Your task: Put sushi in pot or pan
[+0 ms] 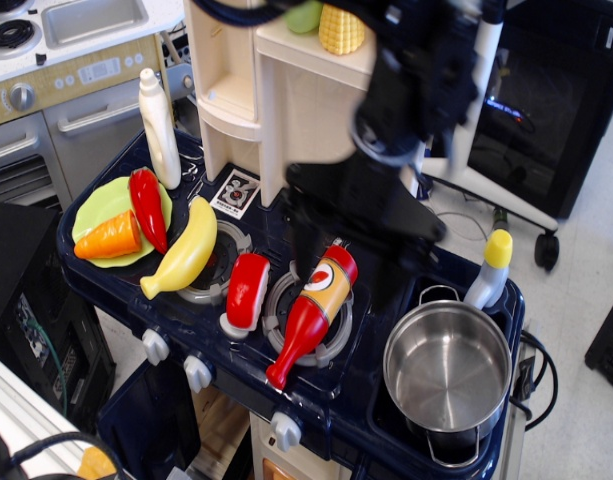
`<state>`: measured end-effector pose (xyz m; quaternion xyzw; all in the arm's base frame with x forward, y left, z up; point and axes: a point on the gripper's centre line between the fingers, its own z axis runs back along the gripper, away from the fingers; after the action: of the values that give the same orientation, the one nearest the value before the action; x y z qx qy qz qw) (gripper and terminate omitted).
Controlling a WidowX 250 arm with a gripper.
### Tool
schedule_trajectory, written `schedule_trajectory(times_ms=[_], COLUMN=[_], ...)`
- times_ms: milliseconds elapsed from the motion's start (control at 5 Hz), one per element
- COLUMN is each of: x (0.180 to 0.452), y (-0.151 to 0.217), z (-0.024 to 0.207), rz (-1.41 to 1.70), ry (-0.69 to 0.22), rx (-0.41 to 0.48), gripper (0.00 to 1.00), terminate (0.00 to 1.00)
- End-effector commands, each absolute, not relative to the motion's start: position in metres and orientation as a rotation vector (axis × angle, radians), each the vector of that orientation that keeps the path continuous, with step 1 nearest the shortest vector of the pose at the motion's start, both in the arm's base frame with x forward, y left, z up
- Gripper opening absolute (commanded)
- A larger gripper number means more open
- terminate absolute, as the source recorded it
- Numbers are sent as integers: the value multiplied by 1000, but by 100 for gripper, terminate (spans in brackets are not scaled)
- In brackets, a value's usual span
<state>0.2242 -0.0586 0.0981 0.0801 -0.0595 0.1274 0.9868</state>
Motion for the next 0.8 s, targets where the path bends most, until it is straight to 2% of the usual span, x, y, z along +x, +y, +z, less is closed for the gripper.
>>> schedule_trajectory(times_ms=[0, 400, 600], x=[235, 230, 227], y=[-18, 5, 15], z=[93, 58, 48], rz=[221, 166, 140], ry=[-176, -232, -233], rx=[67, 27, 16], gripper=[100, 100, 100], terminate=[0, 0, 0])
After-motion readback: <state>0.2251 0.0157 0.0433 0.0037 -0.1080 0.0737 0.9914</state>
